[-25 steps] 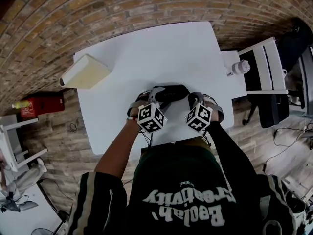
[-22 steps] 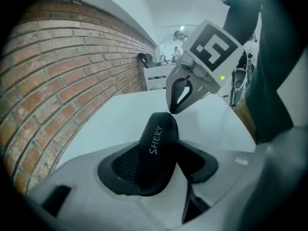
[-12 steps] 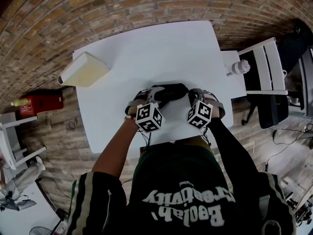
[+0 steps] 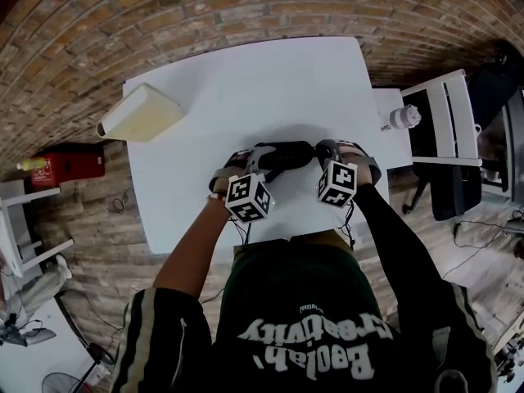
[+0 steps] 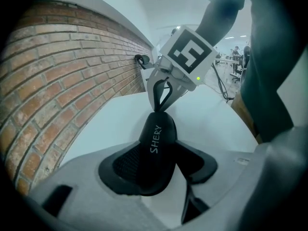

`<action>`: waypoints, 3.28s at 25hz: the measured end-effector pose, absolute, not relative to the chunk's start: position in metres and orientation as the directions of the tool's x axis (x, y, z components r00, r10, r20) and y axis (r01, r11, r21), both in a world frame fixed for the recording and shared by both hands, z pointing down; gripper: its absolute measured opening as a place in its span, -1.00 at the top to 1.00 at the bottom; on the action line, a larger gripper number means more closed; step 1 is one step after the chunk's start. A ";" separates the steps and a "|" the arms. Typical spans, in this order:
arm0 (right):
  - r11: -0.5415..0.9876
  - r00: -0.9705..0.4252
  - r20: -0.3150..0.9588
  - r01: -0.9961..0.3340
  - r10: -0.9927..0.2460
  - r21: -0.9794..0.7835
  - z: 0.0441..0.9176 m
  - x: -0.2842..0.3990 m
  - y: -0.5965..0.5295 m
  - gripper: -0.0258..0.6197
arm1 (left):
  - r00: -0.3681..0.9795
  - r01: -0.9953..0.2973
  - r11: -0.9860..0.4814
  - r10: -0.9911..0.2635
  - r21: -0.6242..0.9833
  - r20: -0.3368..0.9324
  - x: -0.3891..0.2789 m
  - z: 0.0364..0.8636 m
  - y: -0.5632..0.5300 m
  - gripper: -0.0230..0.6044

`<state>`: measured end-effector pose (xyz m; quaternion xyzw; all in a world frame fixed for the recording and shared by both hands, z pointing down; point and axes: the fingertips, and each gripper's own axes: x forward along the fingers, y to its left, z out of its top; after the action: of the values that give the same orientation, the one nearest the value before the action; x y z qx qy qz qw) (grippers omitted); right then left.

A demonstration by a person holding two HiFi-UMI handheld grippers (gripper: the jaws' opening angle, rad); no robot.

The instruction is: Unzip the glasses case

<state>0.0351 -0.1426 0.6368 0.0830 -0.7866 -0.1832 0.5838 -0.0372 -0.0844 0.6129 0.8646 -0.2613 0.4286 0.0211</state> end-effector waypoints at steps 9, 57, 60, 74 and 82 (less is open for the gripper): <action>0.910 -0.324 0.891 0.161 -0.317 0.382 0.637 0.023 -0.152 0.88 | 0.502 -0.475 -0.860 -0.437 -0.185 0.746 -0.038 0.613 -0.085 0.24; 1.000 -0.544 0.839 0.000 0.014 -0.016 0.603 -0.027 -0.111 0.10 | 0.495 -0.765 -0.644 -0.583 0.005 0.645 -0.030 0.597 -0.069 0.34; 0.995 -0.577 0.816 -0.071 0.018 -0.072 0.605 -0.025 -0.116 0.10 | 0.493 -0.766 -0.643 -0.590 -0.002 0.639 -0.031 0.594 -0.075 0.33; 0.981 -0.663 0.749 -0.158 -0.024 -0.108 0.578 -0.027 -0.127 0.29 | 0.500 -0.739 -0.672 -0.502 0.046 0.705 -0.023 0.621 -0.072 0.33; 0.957 -0.617 0.751 -0.284 -0.233 0.063 0.569 -0.010 -0.177 0.88 | 0.509 -0.742 -0.668 -0.499 0.064 0.701 -0.023 0.620 -0.069 0.33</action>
<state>-0.0101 -0.1773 0.5694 0.1438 -0.8987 0.0309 0.4131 -0.0226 -0.0690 0.6205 0.8497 -0.3650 0.3348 0.1812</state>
